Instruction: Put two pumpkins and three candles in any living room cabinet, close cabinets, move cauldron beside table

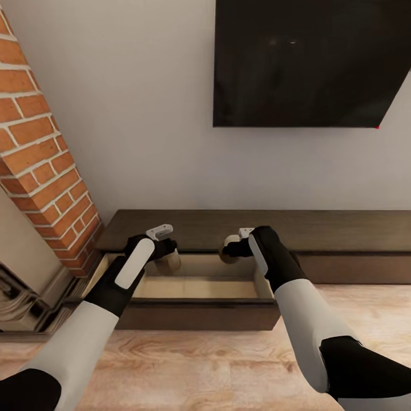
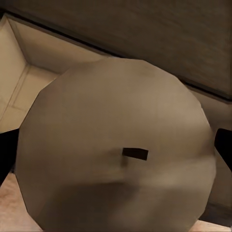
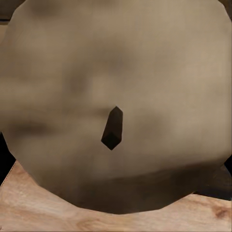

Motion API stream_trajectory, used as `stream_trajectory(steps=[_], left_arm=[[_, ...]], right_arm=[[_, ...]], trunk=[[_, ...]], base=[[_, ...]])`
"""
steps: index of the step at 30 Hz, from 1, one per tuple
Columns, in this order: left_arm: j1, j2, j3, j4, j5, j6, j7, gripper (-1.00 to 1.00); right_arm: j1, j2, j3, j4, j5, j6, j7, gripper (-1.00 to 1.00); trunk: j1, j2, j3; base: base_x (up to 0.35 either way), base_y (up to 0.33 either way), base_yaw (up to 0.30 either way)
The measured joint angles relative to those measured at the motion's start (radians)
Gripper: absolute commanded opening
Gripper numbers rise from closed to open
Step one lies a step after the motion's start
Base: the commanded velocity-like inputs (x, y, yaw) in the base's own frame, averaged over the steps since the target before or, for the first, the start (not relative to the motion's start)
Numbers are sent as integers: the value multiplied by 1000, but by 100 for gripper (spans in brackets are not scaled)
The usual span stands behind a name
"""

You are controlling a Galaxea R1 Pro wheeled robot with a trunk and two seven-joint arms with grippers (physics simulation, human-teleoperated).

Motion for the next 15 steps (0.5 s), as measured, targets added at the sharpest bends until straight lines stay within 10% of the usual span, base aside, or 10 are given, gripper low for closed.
stream_trajectory(steps=[15], left_arm=[[2, 9, -75, 56, -12, -3, -1, -100]], right_arm=[[3, 0, 0, 158, 2, 1, -5, -100]], trunk=[[0, 0, 0]], base=[[131, 0, 0]])
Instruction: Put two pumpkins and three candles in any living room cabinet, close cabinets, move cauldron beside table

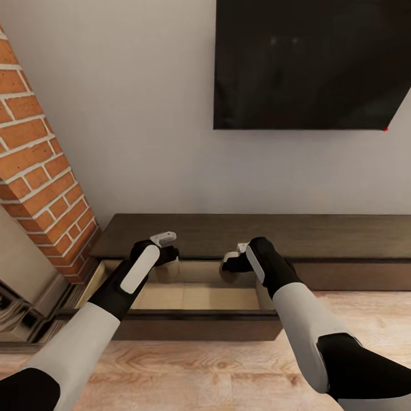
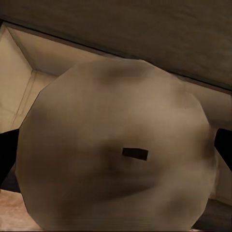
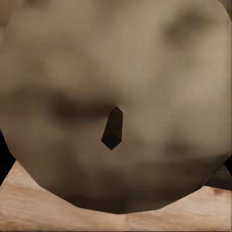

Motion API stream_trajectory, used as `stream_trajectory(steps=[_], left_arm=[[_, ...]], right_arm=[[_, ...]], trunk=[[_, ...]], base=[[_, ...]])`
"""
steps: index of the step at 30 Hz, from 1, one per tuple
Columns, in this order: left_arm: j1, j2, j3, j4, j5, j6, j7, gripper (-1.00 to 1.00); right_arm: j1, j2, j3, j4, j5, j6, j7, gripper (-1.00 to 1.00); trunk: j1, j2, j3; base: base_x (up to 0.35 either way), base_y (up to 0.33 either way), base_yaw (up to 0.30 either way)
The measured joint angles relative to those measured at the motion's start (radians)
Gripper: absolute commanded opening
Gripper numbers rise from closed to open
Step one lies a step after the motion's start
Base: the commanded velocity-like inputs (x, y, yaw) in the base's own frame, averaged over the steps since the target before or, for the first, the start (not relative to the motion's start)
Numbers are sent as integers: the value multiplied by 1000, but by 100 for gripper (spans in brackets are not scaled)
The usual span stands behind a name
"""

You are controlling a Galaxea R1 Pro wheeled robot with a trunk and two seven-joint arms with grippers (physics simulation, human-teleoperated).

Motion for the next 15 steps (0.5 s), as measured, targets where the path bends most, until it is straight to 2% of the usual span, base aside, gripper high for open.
stream_trajectory(steps=[7, 11, 15], left_arm=[[1, -2, -3, 23, 1, -6, -1, -100], [7, -5, -26, 24, 3, -5, -1, -100], [10, -3, -34, 22, 5, -5, -1, -100]], right_arm=[[6, -1, -2, 15, -14, 0, 7, -100], [12, -1, -1, 11, -22, 0, 15, -100], [13, -1, -1, 11, -23, 0, 42, -100]], trunk=[[0, 0, 0], [0, 0, 0], [0, 0, 0]], base=[[15, 0, 0], [0, 0, 0], [0, 0, 0]])
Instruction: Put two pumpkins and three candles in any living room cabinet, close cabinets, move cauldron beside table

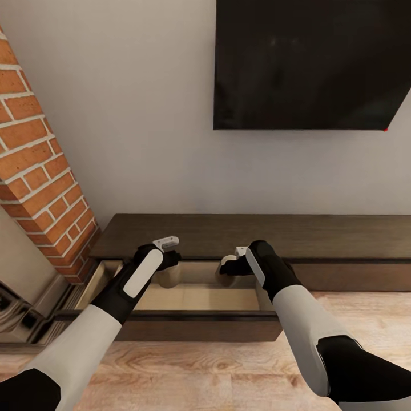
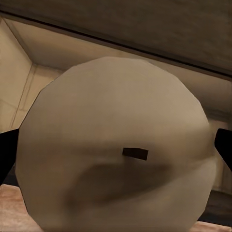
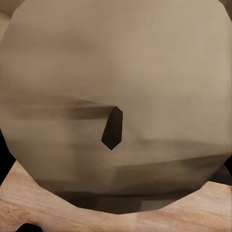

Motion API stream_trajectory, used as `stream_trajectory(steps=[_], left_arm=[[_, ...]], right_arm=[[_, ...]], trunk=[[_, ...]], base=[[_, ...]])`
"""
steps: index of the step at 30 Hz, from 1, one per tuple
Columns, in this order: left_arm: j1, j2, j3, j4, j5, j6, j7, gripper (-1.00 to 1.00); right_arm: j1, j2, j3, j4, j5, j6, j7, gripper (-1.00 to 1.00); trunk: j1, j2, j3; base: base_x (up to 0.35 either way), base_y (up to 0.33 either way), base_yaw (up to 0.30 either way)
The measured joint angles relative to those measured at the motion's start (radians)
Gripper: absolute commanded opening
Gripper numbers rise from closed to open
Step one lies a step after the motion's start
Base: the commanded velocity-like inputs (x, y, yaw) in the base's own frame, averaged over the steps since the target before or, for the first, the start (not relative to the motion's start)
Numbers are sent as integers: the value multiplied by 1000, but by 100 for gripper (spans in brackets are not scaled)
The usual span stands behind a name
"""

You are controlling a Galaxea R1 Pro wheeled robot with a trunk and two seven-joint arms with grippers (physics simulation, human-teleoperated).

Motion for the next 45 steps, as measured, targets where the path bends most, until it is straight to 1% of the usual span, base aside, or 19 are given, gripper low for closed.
stream_trajectory(steps=[9, 11, 26, 29, 30, 32, 36, 37, 38, 40, 41, 42, 45], left_arm=[[1, 5, -2, 2, 1, -1, 0, -100], [1, 5, -1, 2, 3, 0, -1, -100], [1, 8, 0, 3, 5, 0, -2, -100], [1, 8, -1, 5, 5, 0, -1, -100], [1, 8, -1, 6, 4, 0, -1, -100], [1, 5, 0, 33, 0, 2, -1, -100], [1, -9, -2, 149, -2, -8, -2, -100], [1, -15, -2, 167, -2, -23, -2, -100], [1, -21, -3, 184, -3, -51, -3, -100], [1, -27, -10, 197, -4, -99, -6, -100], [1, -30, -27, 201, -2, -135, -15, -100], [1, -30, -45, 203, -1, -153, -25, -100], [1, -32, -95, 206, 0, -179, -69, -100]], right_arm=[[1, -1, 0, 2, 6, 0, 9, -100], [1, 0, 0, 2, 1, 0, 9, -100], [2, 2, 0, 6, 1, 0, 8, -100], [2, 2, 2, 24, 2, -3, 7, -100], [3, 2, 2, 34, 2, -9, 6, -100], [3, 3, 3, 65, 2, -45, 4, -100], [3, 8, 5, 124, 0, -111, -1, -100], [3, 10, 6, 140, 3, -137, -6, -100], [3, 10, 6, 149, 7, -159, -12, -100], [2, 10, 6, 168, 8, -204, -29, -100], [2, 11, 6, 183, 10, -233, -47, -100], [3, 11, 6, 192, 9, -248, -56, -100], [3, 12, 6, 205, 5, -272, -68, -100]], trunk=[[0, 0, 0], [0, 0, 0], [0, 0, 0], [0, 0, 0], [0, 0, 0], [0, 0, 0], [0, 0, 0], [0, 0, 0], [0, 0, 0], [0, 0, 0], [0, 0, 0], [0, 0, 0], [0, 0, 0]], base=[[0, 41, 0], [0, 229, 0], [0, 270, 0], [0, 275, 0], [0, 273, 0], [0, 238, 0], [0, 82, 0], [0, 20, 0], [0, 13, 0], [0, 6, 0], [0, 3, 0], [0, 2, 0], [0, 0, 0]])
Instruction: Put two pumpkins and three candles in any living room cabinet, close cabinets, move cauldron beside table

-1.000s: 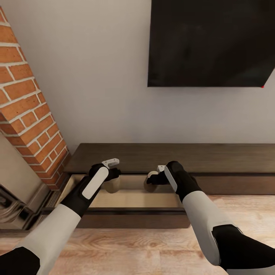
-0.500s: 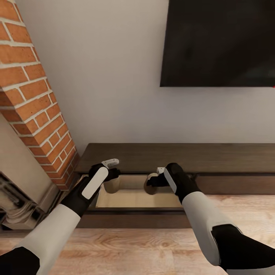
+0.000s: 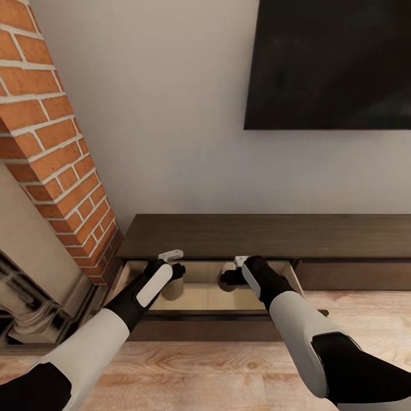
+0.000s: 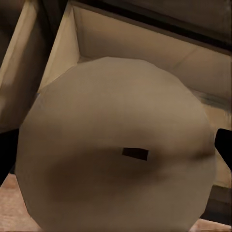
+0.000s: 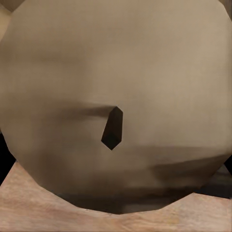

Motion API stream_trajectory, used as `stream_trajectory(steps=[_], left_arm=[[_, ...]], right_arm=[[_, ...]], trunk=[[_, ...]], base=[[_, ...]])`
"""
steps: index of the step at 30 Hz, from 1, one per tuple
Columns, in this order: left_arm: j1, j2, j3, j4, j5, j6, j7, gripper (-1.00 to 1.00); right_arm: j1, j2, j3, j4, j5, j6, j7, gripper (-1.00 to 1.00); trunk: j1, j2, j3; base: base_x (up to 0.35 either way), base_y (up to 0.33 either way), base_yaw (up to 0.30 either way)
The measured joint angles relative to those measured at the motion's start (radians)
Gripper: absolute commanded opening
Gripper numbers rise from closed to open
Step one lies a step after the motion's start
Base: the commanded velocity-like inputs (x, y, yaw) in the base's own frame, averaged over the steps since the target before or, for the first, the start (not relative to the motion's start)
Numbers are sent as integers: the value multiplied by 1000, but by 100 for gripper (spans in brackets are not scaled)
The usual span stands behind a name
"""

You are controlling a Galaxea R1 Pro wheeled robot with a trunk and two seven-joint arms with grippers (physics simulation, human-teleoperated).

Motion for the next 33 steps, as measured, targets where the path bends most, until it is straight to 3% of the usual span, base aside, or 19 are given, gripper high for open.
stream_trajectory(steps=[3, 10, 11, 14, 19, 23, 25, 26, 29, 33], left_arm=[[0, 0, -20, 1, -4, -7, -40, -100], [0, 0, -25, 7, -6, -9, -54, -100], [0, 0, -27, 63, -12, -60, -54, -100], [0, -1, -30, 105, -4, -111, -70, -100], [1, -1, -30, 120, -3, -124, -143, -100], [3, 0, -31, 153, -2, -123, -154, -100], [4, -14, -32, 194, 4, -125, -156, -100], [5, -34, -62, 240, 7, -133, -157, -100], [5, -41, -120, 257, 2, -144, -158, -100], [19, -43, -144, 267, 6, -145, -158, -100]], right_arm=[[-1, 0, 0, 4, -2, -36, -3, -100], [0, 0, 0, 22, -4, -58, -3, -100], [0, 1, 0, 36, -6, -52, -4, -100], [0, 1, 0, 66, -6, -51, -5, -100], [1, 2, 0, 104, -6, -49, -6, -100], [1, 4, -1, 121, -7, -50, -6, -100], [1, 4, -1, 145, -8, -52, -6, -100], [1, 4, -1, 190, -7, -60, -5, -100], [4, 4, -2, 212, -6, -70, -3, -100], [46, 3, -2, 216, -4, -118, 0, -100]], trunk=[[0, 0, 0], [0, 0, 0], [0, 0, 0], [0, 0, 0], [0, 0, 0], [0, 0, 0], [0, 0, 0], [0, 0, 0], [0, 0, 0], [0, 0, 0]], base=[[0, 0, 0], [33, 0, 0], [269, 0, 0], [312, 0, 0], [325, 0, 0], [106, 0, 0], [37, 0, 0], [131, 0, 0], [212, 0, 0], [88, 0, 0]])
